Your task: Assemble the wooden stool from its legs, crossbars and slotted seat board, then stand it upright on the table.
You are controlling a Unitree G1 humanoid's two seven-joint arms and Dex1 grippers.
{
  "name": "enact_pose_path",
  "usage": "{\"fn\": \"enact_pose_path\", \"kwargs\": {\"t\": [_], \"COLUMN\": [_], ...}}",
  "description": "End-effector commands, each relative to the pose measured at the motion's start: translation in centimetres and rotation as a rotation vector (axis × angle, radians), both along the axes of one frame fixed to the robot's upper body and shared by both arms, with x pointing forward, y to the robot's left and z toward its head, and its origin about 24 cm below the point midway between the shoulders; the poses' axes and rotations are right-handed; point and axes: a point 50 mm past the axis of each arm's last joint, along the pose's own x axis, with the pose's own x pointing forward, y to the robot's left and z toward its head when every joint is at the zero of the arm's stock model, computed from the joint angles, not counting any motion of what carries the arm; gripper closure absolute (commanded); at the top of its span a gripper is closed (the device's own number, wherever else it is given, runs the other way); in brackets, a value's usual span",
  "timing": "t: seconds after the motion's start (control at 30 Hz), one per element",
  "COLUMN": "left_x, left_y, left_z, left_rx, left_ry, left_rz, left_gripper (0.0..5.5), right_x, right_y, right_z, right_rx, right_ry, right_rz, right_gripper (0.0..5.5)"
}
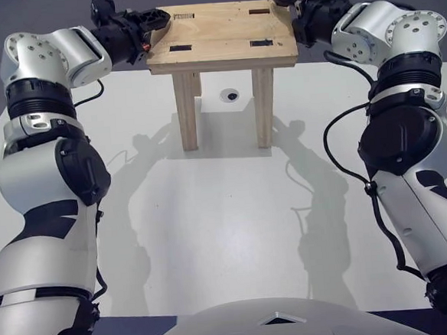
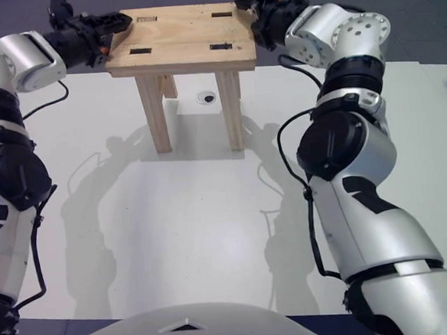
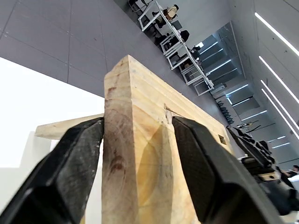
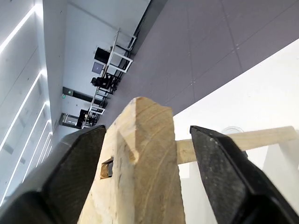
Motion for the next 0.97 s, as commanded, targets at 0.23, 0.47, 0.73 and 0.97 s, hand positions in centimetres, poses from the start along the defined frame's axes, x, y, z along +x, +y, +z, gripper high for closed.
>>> {"fn": "enact_pose_path", "kwargs": {"t": [0.23,0.47,0.73,0.97], "left_x": [0.1,-0.3,-8.2,-11.4], "left_y": [-0.9,1.8,9.7,9.6], "left_z": [3.4,5.5,7.8,0.3], "left_rx": [-0.032,0.08,0.441,0.783], "left_ry": [-0.214,-0.43,-0.866,-0.744], "left_rz": [-0.099,0.032,0.717,1.04], "left_gripper": [1.06,0.13,0.13,0.13], "right_x": [-0.2,-0.3,-6.4,-7.5], "right_y": [1.4,-3.7,-3.2,-2.7], "right_z": [0.3,-1.1,2.6,-1.0], "right_rx": [0.022,-0.443,-1.112,-1.451], "right_ry": [0.027,-0.094,-0.931,-0.957], "right_rz": [0.077,-0.221,-0.747,-0.881], "right_gripper": [0.43,0.1,0.1,0.1]}}
